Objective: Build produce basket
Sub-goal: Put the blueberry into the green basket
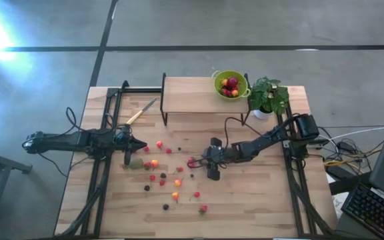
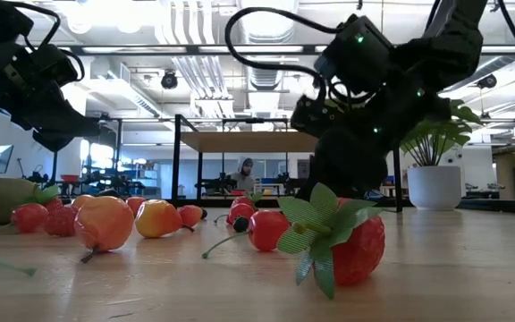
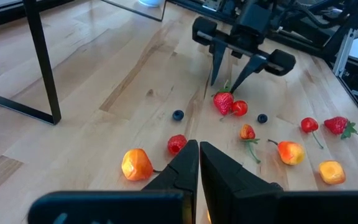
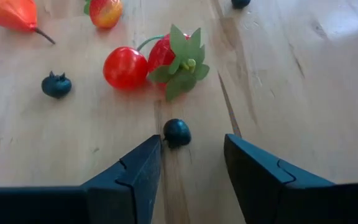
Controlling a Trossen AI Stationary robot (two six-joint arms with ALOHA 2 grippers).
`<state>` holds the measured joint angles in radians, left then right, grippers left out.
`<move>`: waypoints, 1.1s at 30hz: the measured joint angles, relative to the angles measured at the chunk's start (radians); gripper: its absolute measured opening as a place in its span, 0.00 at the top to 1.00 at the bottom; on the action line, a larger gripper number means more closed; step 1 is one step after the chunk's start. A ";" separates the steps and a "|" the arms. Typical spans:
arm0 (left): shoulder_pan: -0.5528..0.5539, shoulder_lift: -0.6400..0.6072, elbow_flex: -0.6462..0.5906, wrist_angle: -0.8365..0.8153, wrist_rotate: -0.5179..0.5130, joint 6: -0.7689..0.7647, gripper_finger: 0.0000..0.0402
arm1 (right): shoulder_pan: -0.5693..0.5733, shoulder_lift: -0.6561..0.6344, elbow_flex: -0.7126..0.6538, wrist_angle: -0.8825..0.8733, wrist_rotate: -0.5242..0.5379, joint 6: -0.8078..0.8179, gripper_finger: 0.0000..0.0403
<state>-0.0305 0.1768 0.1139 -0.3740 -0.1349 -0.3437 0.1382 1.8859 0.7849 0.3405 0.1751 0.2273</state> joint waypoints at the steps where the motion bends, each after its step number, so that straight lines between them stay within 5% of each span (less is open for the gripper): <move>1: 0.000 0.000 0.000 0.000 0.000 0.000 0.95 | -0.001 0.008 0.000 0.011 0.000 0.004 0.57; 14: 0.000 0.002 0.000 0.000 0.000 0.000 0.95 | -0.001 0.038 0.008 0.044 0.003 0.009 0.53; 33: 0.000 0.002 0.000 0.000 0.000 0.000 0.95 | 0.000 0.036 0.009 0.041 -0.007 0.006 0.91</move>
<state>-0.0307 0.1787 0.1139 -0.3744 -0.1349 -0.3437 0.1379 1.9221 0.7937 0.3813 0.1677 0.2333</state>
